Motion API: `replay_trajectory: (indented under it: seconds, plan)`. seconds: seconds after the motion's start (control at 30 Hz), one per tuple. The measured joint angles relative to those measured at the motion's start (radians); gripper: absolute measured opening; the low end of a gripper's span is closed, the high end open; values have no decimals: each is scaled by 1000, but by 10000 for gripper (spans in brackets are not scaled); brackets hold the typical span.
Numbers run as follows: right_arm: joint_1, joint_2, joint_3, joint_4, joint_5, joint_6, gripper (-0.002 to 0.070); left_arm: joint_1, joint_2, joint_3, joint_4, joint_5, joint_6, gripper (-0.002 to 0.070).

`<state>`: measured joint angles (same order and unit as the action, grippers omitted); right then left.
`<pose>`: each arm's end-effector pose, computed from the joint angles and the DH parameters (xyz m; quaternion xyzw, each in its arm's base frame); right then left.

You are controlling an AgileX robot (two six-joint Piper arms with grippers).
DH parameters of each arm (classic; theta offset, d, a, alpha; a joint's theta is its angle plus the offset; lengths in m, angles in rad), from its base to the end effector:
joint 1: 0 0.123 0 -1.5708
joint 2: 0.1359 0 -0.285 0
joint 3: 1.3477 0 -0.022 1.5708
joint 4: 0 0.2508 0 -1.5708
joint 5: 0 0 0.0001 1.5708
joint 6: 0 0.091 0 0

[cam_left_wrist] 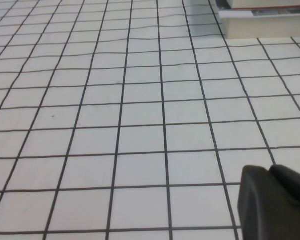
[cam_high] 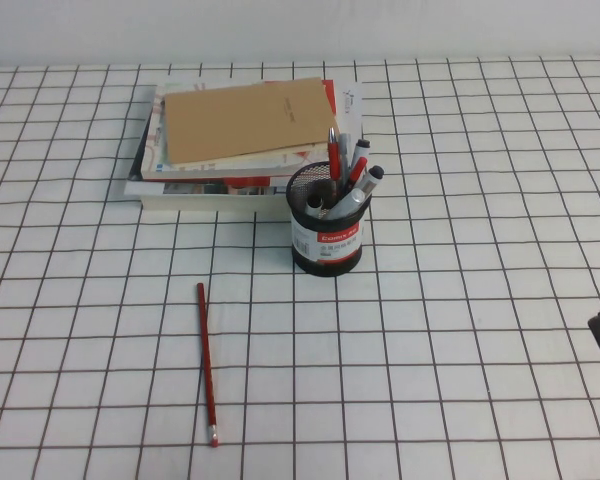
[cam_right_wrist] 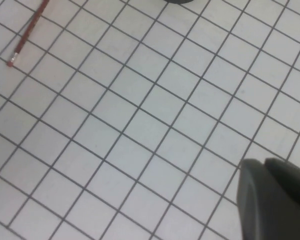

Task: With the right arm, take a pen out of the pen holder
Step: 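Take a marker out of the pen holder and lay it on the table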

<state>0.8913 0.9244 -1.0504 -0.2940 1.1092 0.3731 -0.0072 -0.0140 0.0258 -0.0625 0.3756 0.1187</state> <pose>0.1172 0.1075 0.3785 -0.2567 0.8976 0.0762 0.3501 0.0524 -0.0025 0.1715 0.0340 0.8040 0.0066 0.5937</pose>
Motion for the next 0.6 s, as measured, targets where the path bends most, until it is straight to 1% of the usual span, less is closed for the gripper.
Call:
replay_trajectory:
  seconds: [0.1,0.17,0.23,0.47,0.6]
  plan:
    - [-24,-35,107,-38,-110,0,-15,0,0,0,0,0,0,-4]
    - [-81,-67,184,-46,-212,0,-15,0,0,0,0,0,0,-4]
    - [-174,-110,278,-48,-341,-3,-15,0,0,0,0,0,0,-4]
    - [-562,-298,634,-62,-772,-6,-15,0,0,0,0,0,0,-4]
    - [-747,-444,807,-71,-941,-6,-15,0,0,0,0,0,0,-4]
